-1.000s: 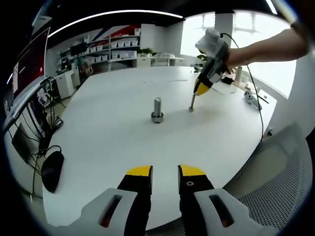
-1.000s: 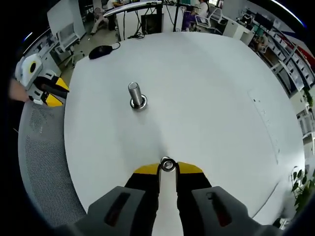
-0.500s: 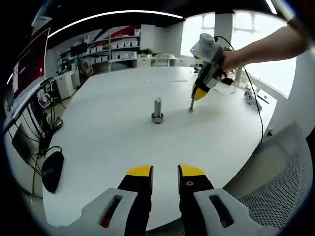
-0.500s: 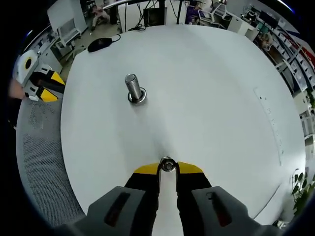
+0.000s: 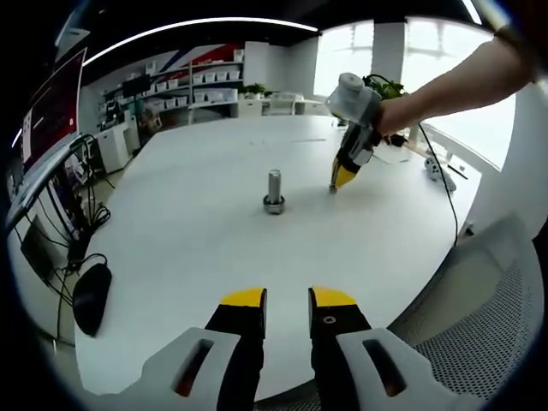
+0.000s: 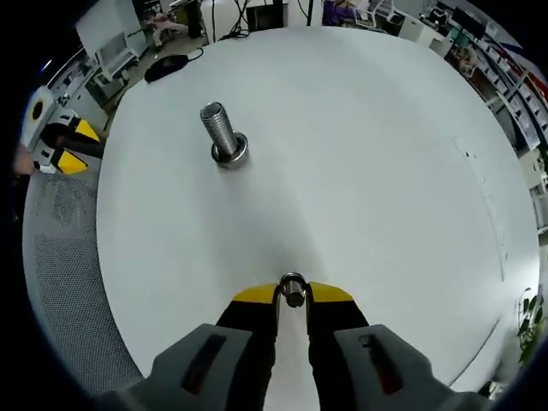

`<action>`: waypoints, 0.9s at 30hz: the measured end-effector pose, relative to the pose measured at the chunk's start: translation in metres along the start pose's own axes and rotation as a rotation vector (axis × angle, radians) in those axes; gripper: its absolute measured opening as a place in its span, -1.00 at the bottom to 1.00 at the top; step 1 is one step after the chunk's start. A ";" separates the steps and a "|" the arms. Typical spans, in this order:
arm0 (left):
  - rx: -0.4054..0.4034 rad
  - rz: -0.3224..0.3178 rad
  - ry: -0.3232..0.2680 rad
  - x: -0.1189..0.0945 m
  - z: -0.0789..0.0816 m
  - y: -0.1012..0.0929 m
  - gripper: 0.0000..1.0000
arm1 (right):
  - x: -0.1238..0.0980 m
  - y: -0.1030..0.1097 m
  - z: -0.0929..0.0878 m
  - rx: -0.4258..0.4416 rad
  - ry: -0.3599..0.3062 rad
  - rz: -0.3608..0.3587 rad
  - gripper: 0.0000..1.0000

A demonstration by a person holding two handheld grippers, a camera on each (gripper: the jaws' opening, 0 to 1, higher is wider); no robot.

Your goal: Place the washer onto the threaded stud by aligning its center hole with the stud, sliding it down to the base, and recovering from edge contact or off-axis alignment until the washer reaches the visible bottom stop.

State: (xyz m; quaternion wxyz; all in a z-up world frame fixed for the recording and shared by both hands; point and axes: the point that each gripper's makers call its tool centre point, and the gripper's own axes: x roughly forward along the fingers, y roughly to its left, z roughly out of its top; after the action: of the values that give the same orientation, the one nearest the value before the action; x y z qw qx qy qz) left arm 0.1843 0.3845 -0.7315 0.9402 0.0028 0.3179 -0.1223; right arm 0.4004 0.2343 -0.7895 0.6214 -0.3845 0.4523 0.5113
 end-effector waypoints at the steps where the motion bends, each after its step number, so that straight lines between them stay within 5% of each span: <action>1: 0.001 0.000 0.000 0.000 0.000 0.000 -0.67 | 0.000 0.000 0.000 0.010 0.001 0.001 -0.71; 10: 0.003 -0.003 0.006 0.001 -0.001 0.000 -0.68 | -0.004 -0.002 0.004 0.020 -0.045 -0.015 -0.59; 15: 0.005 -0.001 0.011 0.001 -0.002 0.000 -0.68 | -0.014 -0.003 0.011 0.048 -0.134 -0.034 -0.50; 27: -0.001 -0.006 0.020 0.002 -0.004 0.000 -0.68 | -0.031 0.013 -0.006 0.095 -0.263 -0.071 -0.42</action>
State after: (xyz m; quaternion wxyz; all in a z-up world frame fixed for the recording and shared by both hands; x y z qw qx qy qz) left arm 0.1833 0.3843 -0.7360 0.9366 0.0028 0.3275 -0.1248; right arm 0.3843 0.2216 -0.7616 0.7106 -0.3001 0.3765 0.5131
